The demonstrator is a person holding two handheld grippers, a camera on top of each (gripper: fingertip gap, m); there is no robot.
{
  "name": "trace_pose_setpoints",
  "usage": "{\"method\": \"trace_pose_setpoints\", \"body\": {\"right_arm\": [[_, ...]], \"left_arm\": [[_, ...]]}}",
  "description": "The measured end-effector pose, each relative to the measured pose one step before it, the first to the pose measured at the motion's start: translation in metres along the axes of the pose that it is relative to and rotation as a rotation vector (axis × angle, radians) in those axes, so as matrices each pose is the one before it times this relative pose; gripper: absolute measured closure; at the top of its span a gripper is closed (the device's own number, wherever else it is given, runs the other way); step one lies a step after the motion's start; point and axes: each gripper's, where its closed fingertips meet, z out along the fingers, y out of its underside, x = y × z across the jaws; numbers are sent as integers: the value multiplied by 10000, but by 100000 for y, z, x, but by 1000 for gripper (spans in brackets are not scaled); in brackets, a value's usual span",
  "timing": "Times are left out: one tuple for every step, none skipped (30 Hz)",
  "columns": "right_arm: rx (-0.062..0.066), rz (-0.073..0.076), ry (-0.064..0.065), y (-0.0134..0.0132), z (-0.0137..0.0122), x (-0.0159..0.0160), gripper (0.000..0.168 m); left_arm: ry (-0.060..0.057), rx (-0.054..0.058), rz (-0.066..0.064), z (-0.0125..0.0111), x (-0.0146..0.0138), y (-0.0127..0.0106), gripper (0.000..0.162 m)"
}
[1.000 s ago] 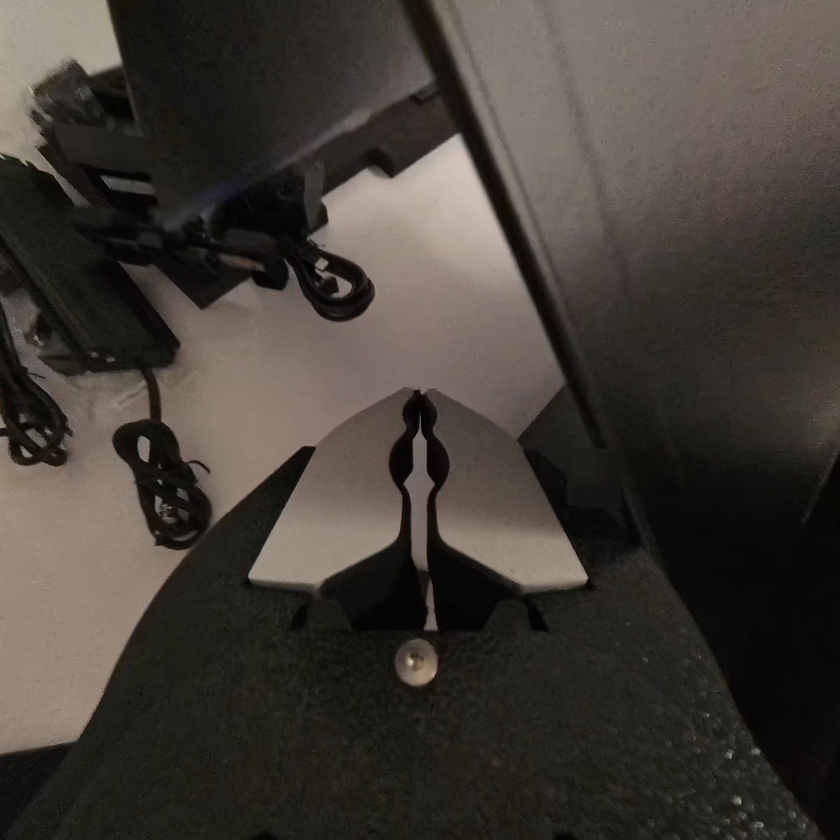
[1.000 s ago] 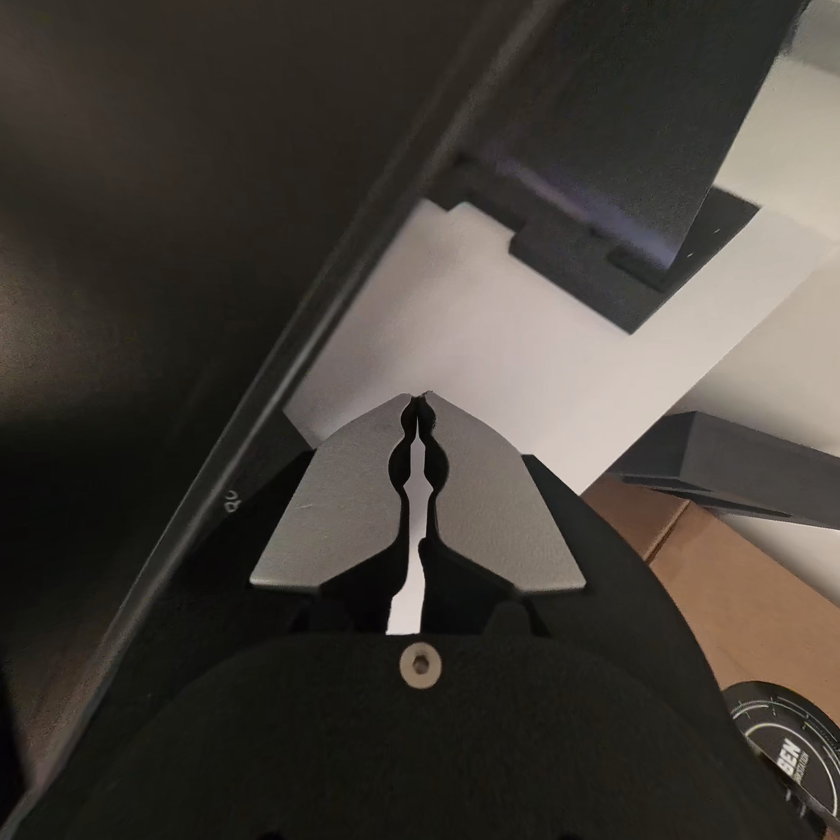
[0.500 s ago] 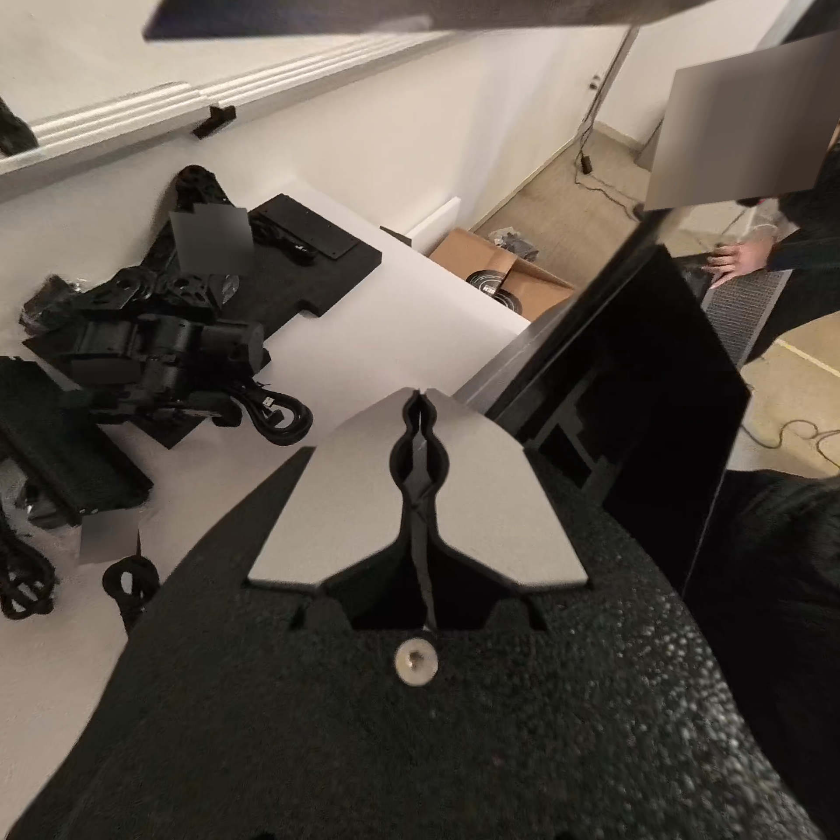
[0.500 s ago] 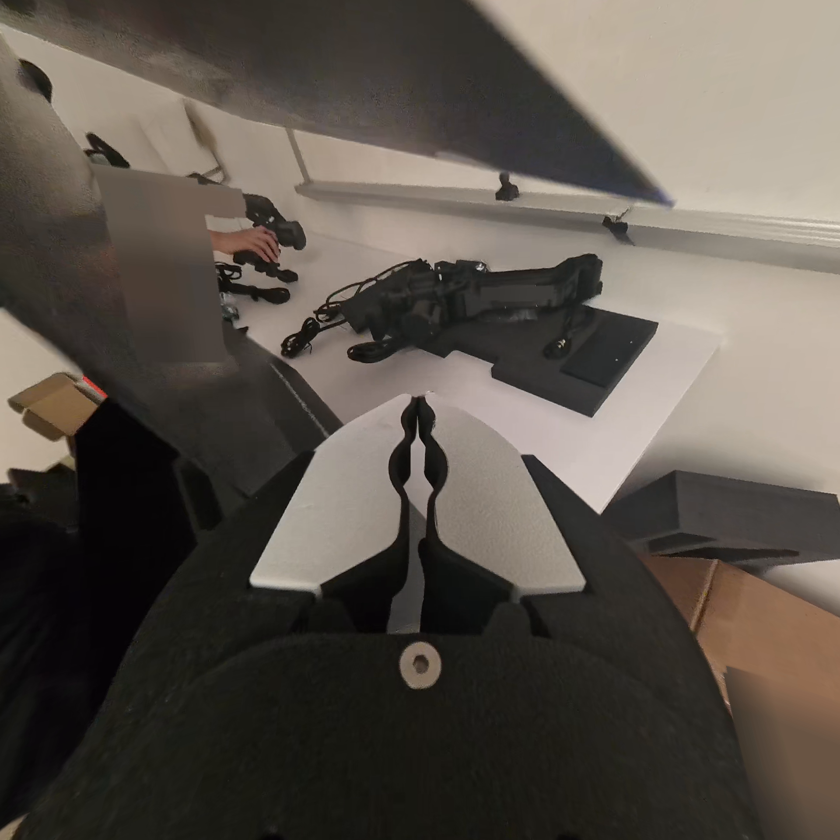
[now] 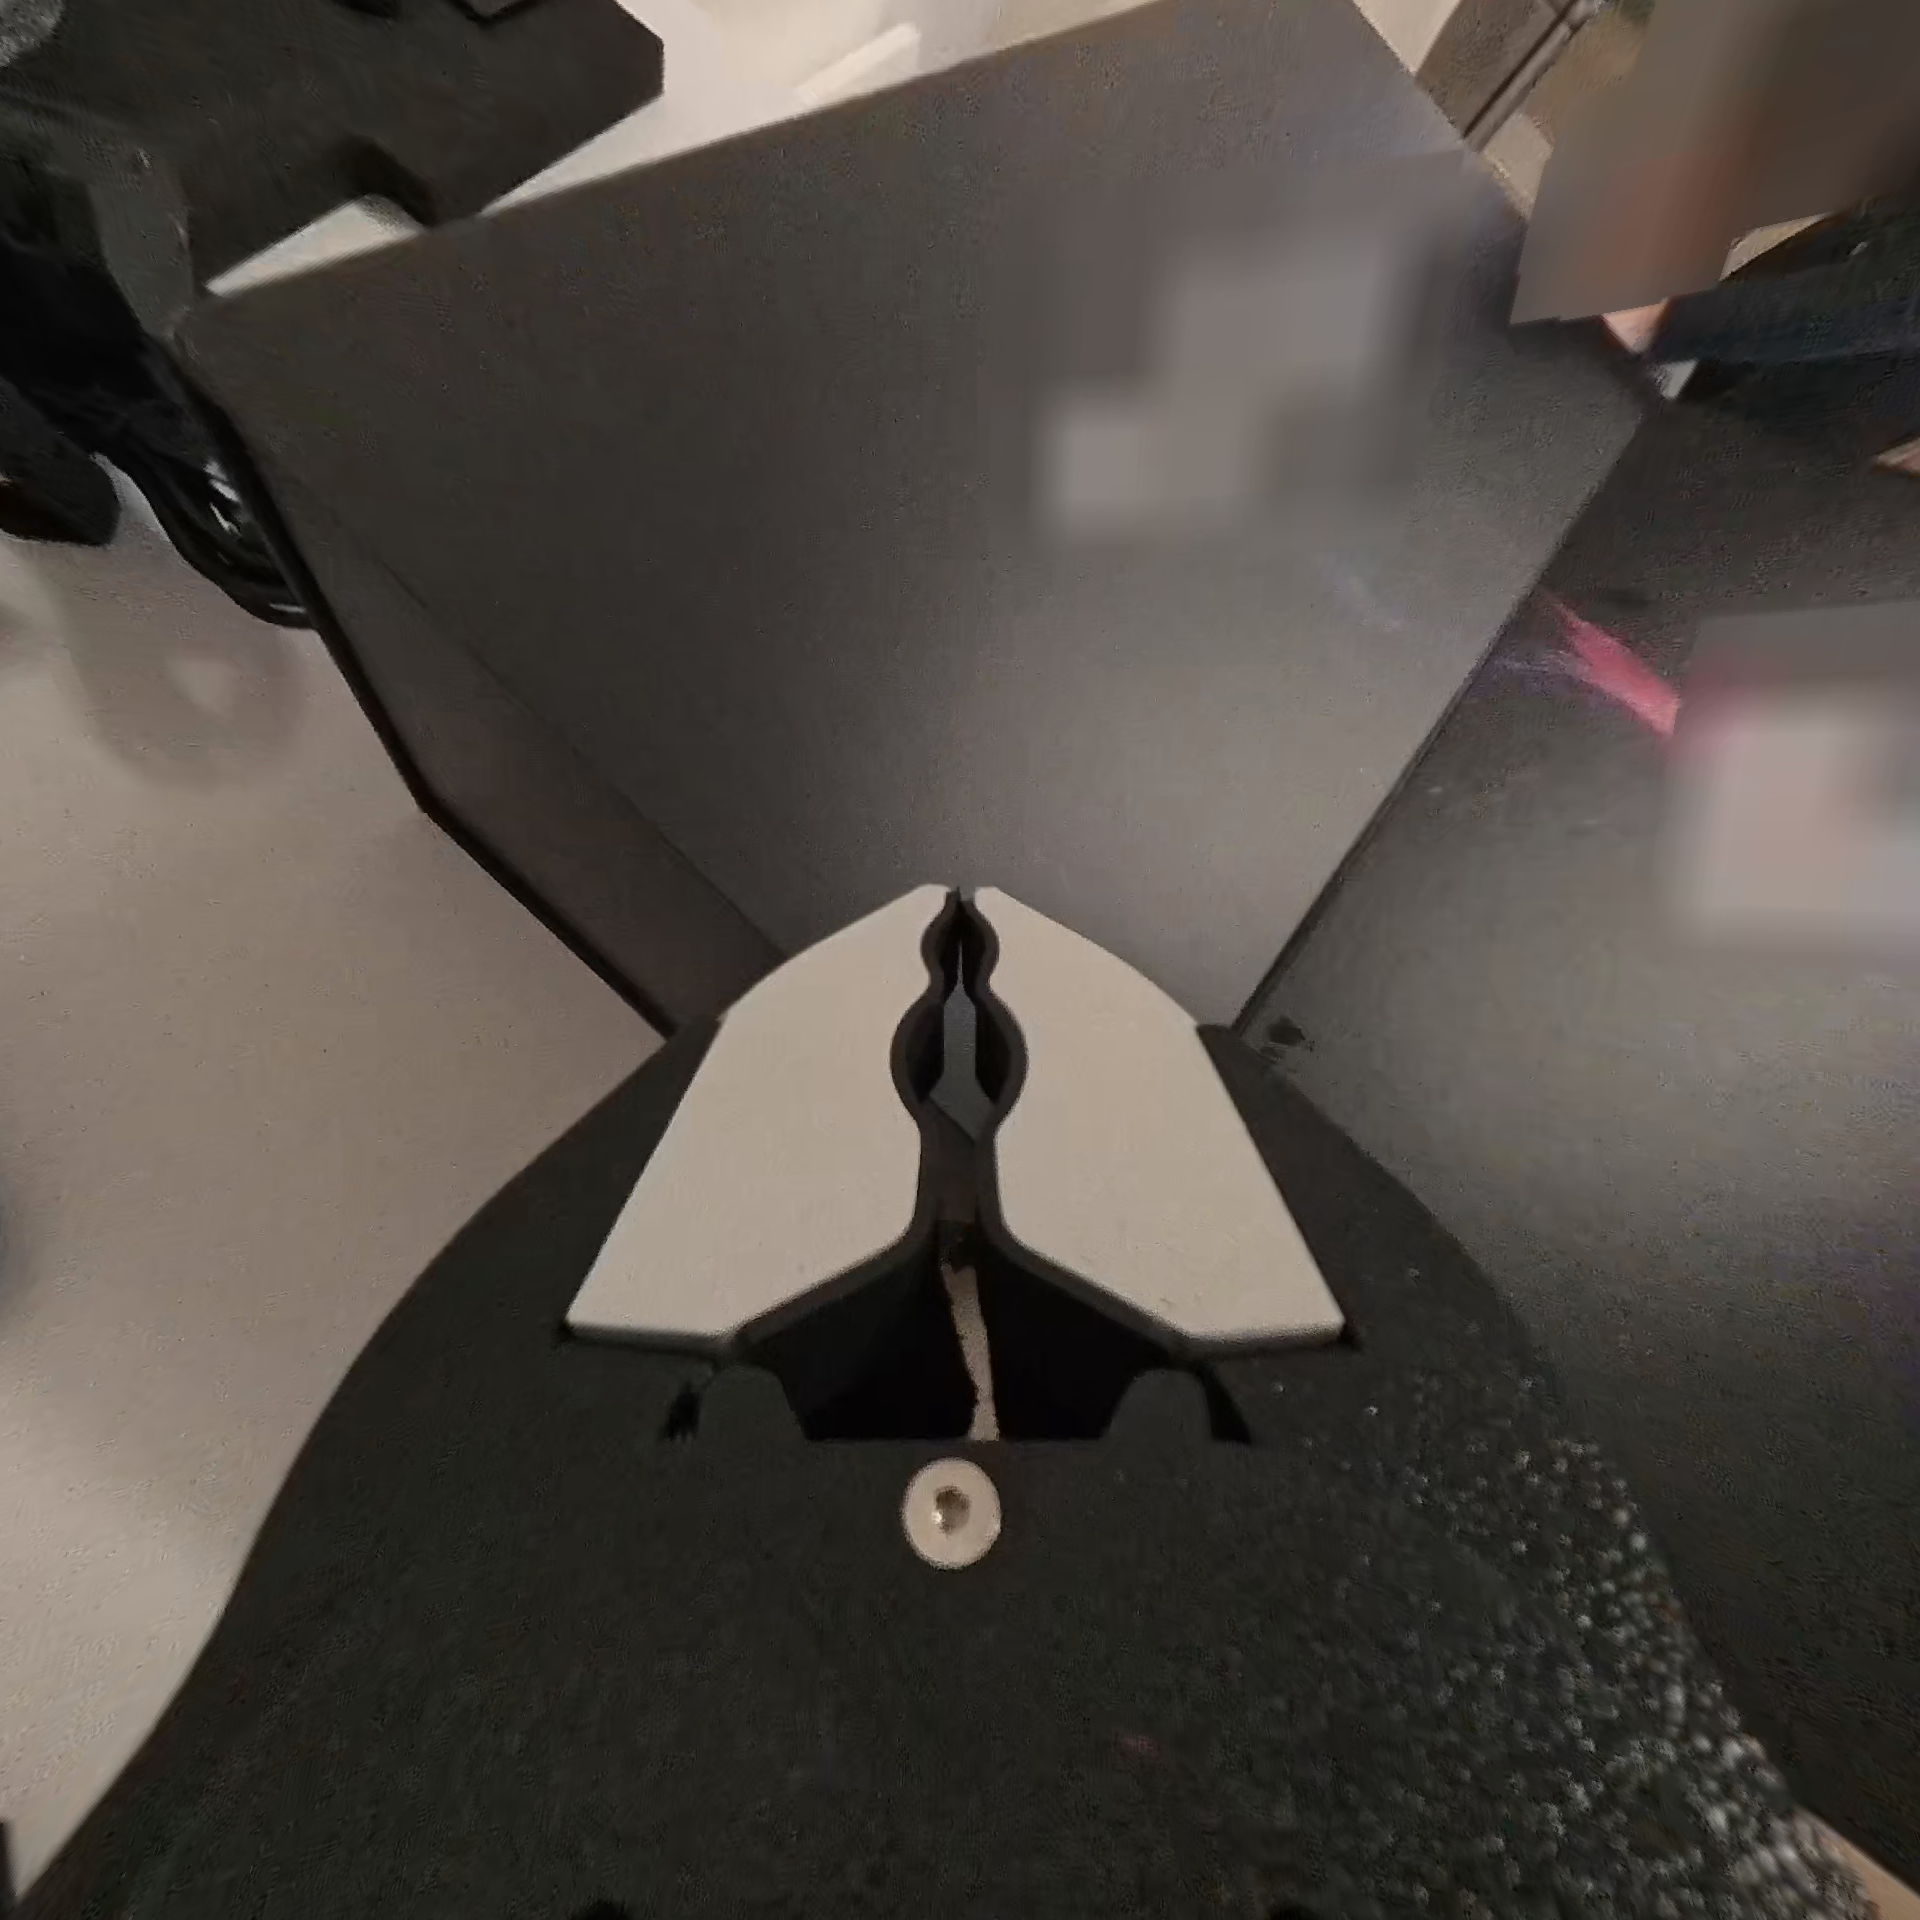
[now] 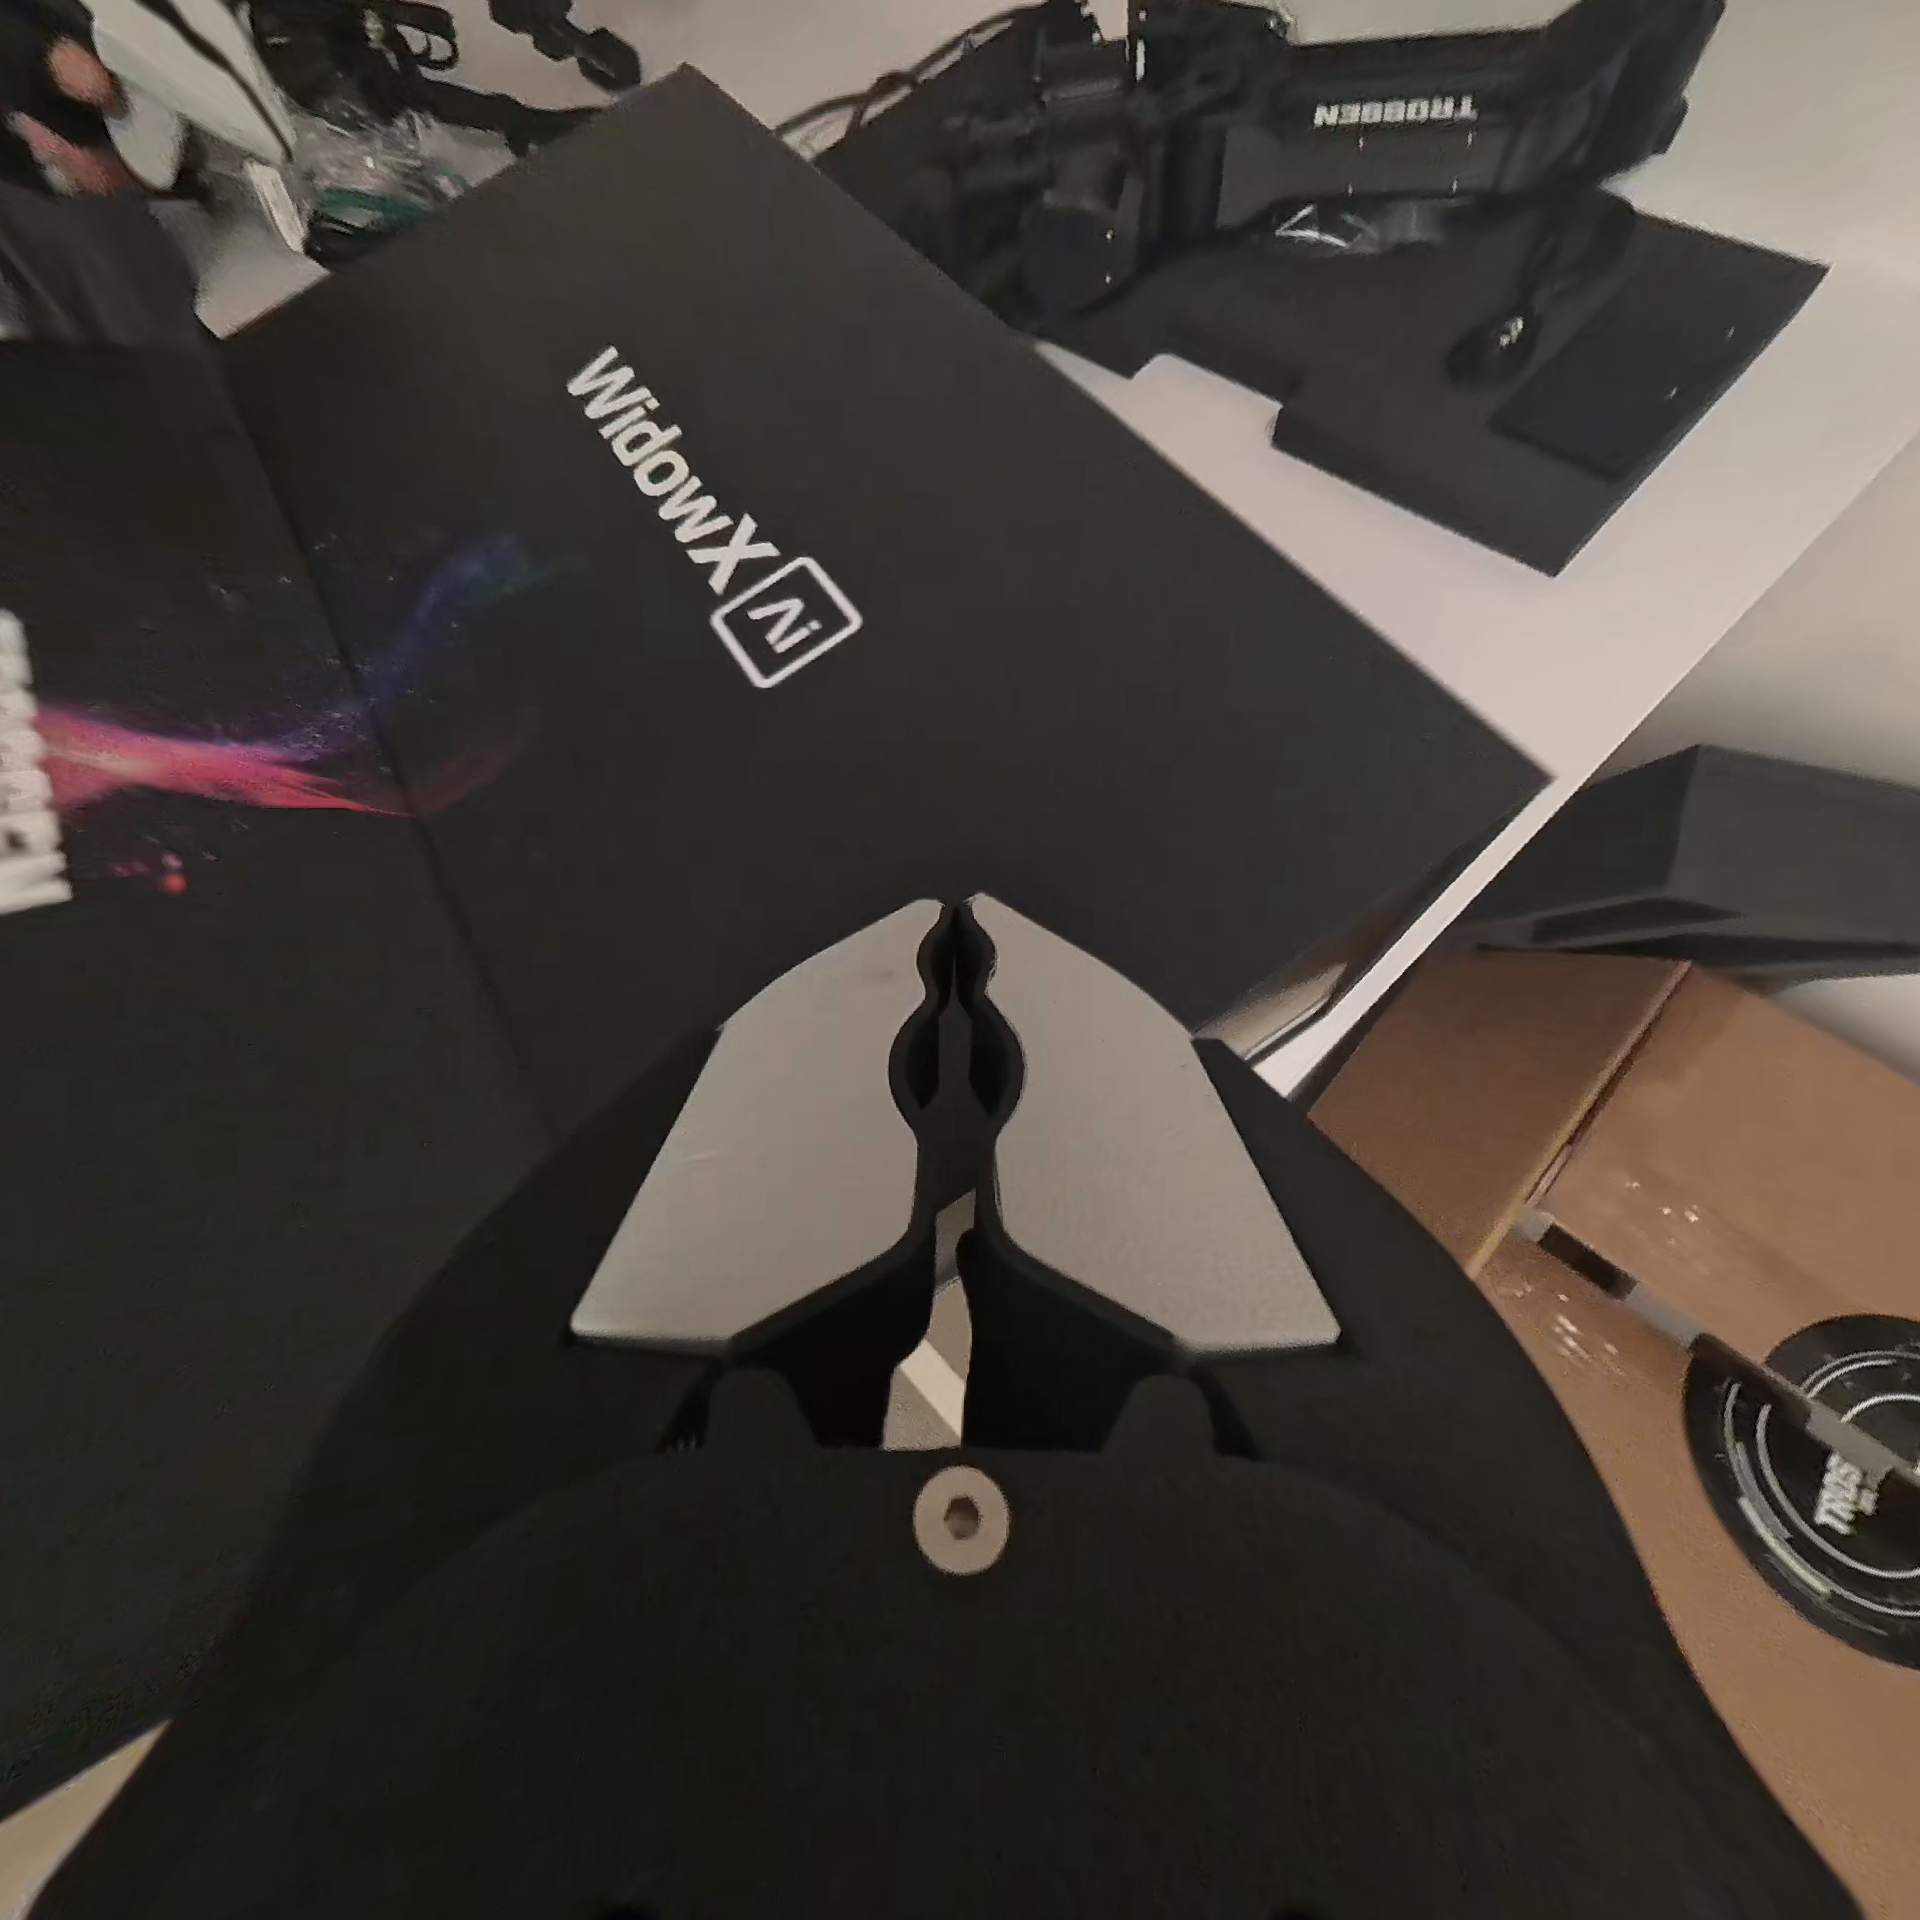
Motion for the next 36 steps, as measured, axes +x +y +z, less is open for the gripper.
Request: {"method": "trace_pose_setpoints", "body": {"right_arm": [[88,184,27,355,-99,-279,168],[83,201,55,308,-182,-206,168],[29,179,70,355,-259,-168,168],[-6,148,69,359,-338,-215,168],[30,154,115,280,-447,-225,168],[51,226,126,240,-564,-274,168],[56,273,25,225,-646,-454,168],[109,221,-80,208,-683,-658,168],[100,151,21,319,-665,-545,168],[13,123,134,505,-603,-366,168],[-37,125,99,632,-537,-382,165],[-134,199,58,802,-386,-386,151],[-314,252,22,1083,-248,-367,146],[-385,199,-16,1236,-81,-394,138],[-377,105,127,1278,95,-206,129],[-399,18,224,1332,259,-41,123],[-409,-66,207,1349,469,-45,117],[-364,-129,236,1237,654,20,112],[-335,-158,195,1142,816,-3,108],[-295,-168,139,970,927,-31,106],[-196,-140,114,669,932,-59,104],[-125,-148,124,389,826,-54,103],[-77,-230,305,164,699,188,102],[13,-285,384,-63,558,283,102],[94,-232,337,-222,452,249,102],[85,-130,316,-219,393,292,102],[87,-65,163,-220,307,124,102],[149,38,-56,-302,181,-151,102],[194,141,-179,-388,6,-312,102],[183,174,-146,-380,-149,-251,102],[162,142,-201,-367,-283,-310,101],[160,113,-192,-357,-398,-278,101],[144,102,-147,-332,-479,-154,100],[134,88,-133,-304,-528,-82,100],[117,120,-122,-294,-544,0,101],[130,148,-97,-346,-549,102,100]], "left_arm": [[-6,4,-56,28,274,612,162],[-91,-28,11,-20,249,561,162],[-89,-144,12,-38,321,627,162],[-141,-204,85,-90,336,633,162],[-177,-193,124,-188,367,557,162],[-65,-209,59,-252,547,552,162],[24,-191,12,-243,683,529,162],[-56,-81,33,-256,562,417,162],[-47,-92,-11,-208,492,456,162],[52,-118,-87,-181,528,513,162],[62,-84,-105,-153,488,461,162],[12,-82,-93,-121,367,442,162],[38,-128,-104,-76,320,517,162],[84,-205,-110,25,312,625,162],[41,-269,-110,155,160,763,162],[-72,-317,-119,304,-117,872,162],[-69,-283,-98,474,-225,860,162],[137,239,-163,383,-11,47,162],[218,140,-353,393,-40,49,162],[7,-77,-322,489,-375,282,162],[-129,-177,-81,479,-442,401,162],[-267,-329,165,516,-511,626,162],[-279,-374,275,547,-432,703,162],[-222,-281,223,526,-286,535,162],[-150,-154,113,443,-194,329,162],[-170,6,-2,329,-254,61,162],[-180,141,-37,158,-290,-226,162],[24,160,-53,-1,-34,-308,162],[108,206,-106,-156,27,-428,162],[12,295,-161,-321,-138,-603,162],[69,256,-167,-441,-84,-588,162],[159,257,-152,-526,14,-595,162],[246,280,-195,-589,113,-646,158],[142,175,-288,-584,-96,-554,153],[49,102,-212,-612,-266,-507,147],[-29,202,-64,-681,-324,-666,142]]}}
